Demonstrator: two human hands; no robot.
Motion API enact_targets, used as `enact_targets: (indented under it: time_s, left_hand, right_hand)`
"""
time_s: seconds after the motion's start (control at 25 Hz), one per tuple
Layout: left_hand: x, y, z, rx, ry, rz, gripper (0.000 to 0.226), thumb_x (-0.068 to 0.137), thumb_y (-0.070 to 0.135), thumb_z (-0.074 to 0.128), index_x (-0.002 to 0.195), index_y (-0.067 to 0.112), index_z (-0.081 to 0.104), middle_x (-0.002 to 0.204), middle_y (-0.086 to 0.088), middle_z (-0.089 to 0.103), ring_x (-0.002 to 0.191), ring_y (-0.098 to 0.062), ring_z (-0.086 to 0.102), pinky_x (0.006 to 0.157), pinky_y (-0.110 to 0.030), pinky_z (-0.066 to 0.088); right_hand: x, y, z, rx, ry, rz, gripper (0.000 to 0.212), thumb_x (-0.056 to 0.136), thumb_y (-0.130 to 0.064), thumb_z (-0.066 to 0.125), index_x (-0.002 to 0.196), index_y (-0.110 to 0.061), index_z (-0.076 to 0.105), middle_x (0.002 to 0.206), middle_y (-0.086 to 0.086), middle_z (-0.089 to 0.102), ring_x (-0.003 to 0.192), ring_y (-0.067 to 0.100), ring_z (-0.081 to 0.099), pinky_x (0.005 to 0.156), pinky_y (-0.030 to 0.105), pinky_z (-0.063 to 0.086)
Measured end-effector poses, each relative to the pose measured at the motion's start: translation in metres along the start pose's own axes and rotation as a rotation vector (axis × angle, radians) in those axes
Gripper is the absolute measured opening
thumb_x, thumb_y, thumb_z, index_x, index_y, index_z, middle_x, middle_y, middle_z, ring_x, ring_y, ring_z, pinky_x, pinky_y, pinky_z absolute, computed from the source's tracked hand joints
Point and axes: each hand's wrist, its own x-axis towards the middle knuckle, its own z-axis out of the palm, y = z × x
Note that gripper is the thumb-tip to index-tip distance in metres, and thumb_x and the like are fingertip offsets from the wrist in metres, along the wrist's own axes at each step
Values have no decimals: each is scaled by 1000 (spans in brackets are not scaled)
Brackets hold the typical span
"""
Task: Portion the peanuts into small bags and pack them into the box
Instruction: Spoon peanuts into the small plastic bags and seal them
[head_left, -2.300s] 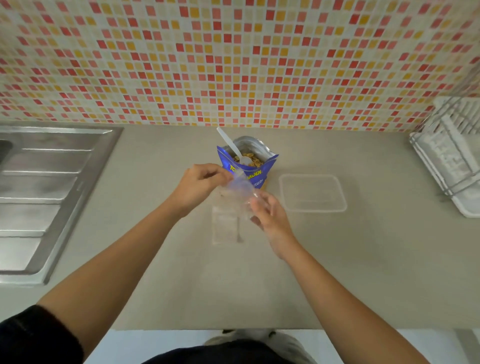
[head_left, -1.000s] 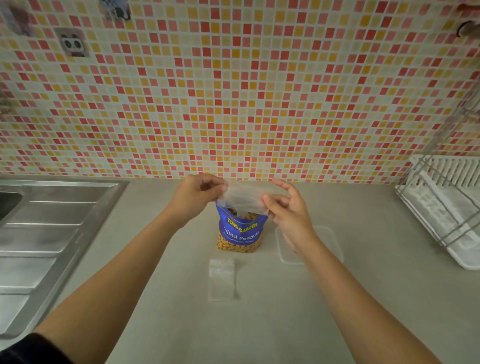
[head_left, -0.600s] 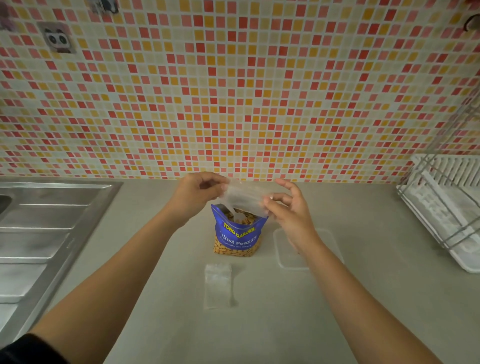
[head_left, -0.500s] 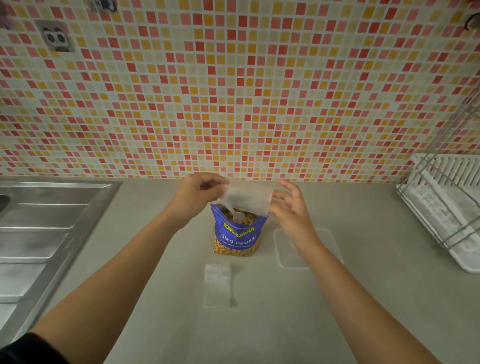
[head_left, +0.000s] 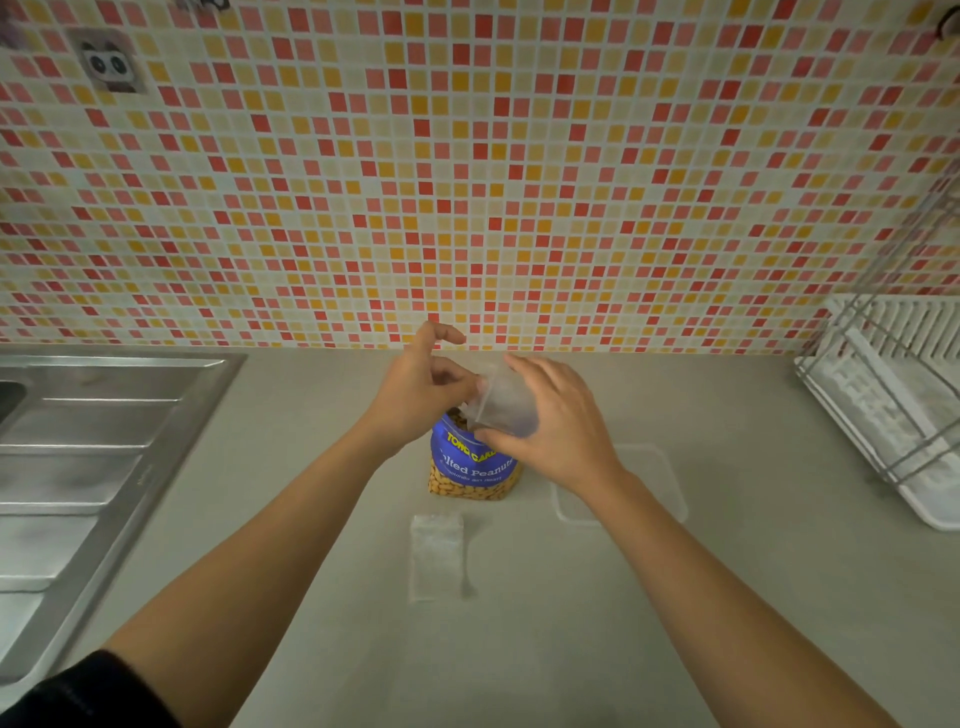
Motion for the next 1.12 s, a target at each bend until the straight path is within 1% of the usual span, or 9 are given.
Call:
enact_targets:
  time_s: [0.24,0.48,0.6,0.64,0.72,0.76,0.84,0.96,1.12]
  left_hand:
    - [0,4,2,32,-10,18,38,80,6,68,108,17,46,78,-9,73,69,-18,68,75,-33,55]
    - [3,-1,-1,23,-60,-28,29,84,19,65,110,18,52,84,-9,73,80,-27,70,81,-38,57]
    - [18,-10,-10,351,178,49,31,89,32,58,115,16,57,107,-2,64,82,-17,63,73,-28,50]
    - [25,-16,-15,482,247,26,37,88,34,58,119,13,56,114,-4,59,85,-17,60,75,-27,46]
    - [38,-31,-22,597,246,-156,51,86,40,59,125,8,52,125,-11,50,101,-24,56,86,-33,44]
    - [41,-36,-21,585,200,-248,55,85,42,60,125,6,51,125,-13,50,105,-26,54,88,-34,43]
    - [46,-41,-13,502,136,-297,47,86,41,60,118,6,57,109,-11,58,96,-23,55,79,-31,43]
    - [47,-40,-4,419,170,-171,25,87,33,60,94,10,67,84,-5,59,73,-16,50,60,-24,38]
    - [44,-36,-1,461,3,-45,29,87,31,60,80,4,68,78,-17,65,61,-23,50,56,-27,43]
  right_hand:
    - [5,3,1,91,16,7,71,65,-45,77,126,-17,53,121,-2,59,112,17,51,97,25,34]
    - [4,7,2,208,53,1,51,66,-35,80,110,-18,60,103,-9,62,93,7,57,83,19,43]
    - [6,12,4,359,85,97,54,65,-38,80,111,-18,60,102,-14,60,92,0,55,84,10,41]
    - [7,14,5,410,92,141,56,65,-39,80,113,-19,60,104,-13,61,92,1,56,84,8,41]
    - [8,18,7,497,105,235,58,66,-42,79,116,-22,59,104,-13,62,93,2,57,82,7,42]
    - [9,19,7,530,104,279,57,66,-41,79,117,-24,58,104,-14,61,94,1,57,81,6,42]
    - [9,21,11,568,86,352,56,68,-40,79,117,-26,57,107,-13,60,96,3,57,78,6,43]
    - [8,26,16,583,68,411,53,68,-39,79,115,-27,57,107,-11,60,94,6,57,74,10,42]
    - [4,33,25,611,22,483,50,69,-42,78,111,-28,56,110,-9,61,95,8,58,71,9,45]
